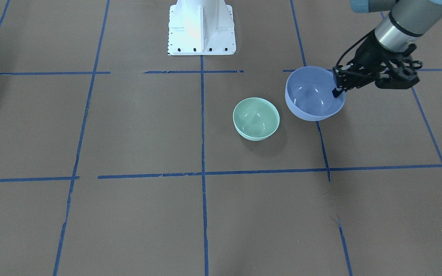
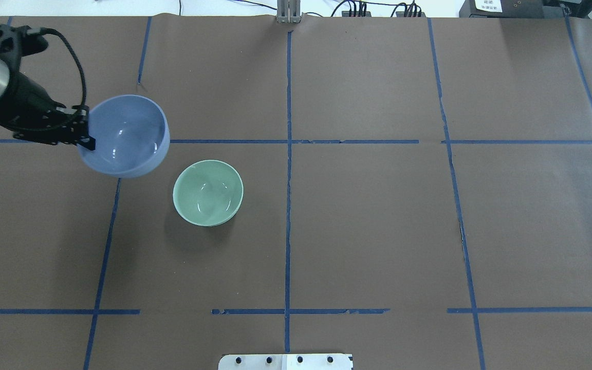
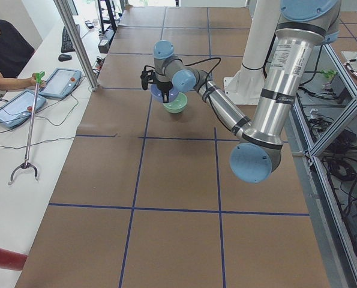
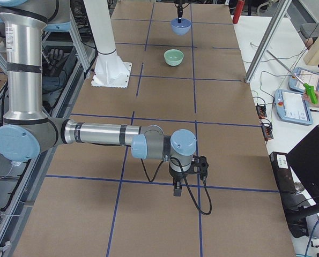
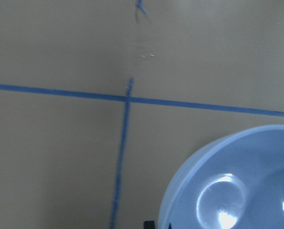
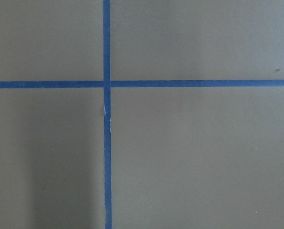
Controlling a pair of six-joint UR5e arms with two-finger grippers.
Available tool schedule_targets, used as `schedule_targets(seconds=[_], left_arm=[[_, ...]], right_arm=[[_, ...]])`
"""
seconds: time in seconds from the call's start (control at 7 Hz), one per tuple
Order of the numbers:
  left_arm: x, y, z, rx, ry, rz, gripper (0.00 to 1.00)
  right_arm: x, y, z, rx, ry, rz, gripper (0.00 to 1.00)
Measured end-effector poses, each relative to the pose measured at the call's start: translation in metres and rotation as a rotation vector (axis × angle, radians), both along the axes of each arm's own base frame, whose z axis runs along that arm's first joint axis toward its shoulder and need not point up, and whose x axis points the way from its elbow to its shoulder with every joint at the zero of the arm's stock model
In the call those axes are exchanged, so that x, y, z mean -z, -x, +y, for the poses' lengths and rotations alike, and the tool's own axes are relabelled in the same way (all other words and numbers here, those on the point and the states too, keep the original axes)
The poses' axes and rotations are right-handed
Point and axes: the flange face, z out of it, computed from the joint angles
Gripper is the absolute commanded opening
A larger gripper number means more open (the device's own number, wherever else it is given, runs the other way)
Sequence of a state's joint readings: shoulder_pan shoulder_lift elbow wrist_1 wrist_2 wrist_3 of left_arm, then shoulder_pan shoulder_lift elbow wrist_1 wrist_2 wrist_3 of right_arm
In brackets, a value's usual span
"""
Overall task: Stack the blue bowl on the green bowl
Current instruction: 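Carry the blue bowl with the left gripper over the green bowl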
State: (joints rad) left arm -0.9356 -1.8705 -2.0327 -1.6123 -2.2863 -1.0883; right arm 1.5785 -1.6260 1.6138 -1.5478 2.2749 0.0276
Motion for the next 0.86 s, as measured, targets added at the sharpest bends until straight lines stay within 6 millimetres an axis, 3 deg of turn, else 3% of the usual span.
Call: schedule_targets(seconds=[0.29, 0.43, 0.86], left_arm=[[0.017, -0.065, 0.011, -0.019, 0.034, 0.027, 0.00], [0.013, -0.084, 0.012, -0.014, 0.031, 0.034, 0.00], [-0.011, -0.109, 0.005, -0.006, 0.020, 0.031, 0.00]], right_arm=[[0.000, 0.000, 0.000, 0.000, 0.000, 0.000, 1.00], [0.000, 0.000, 0.000, 0.000, 0.000, 0.000, 1.00], [0.000, 0.000, 0.000, 0.000, 0.000, 0.000, 1.00]])
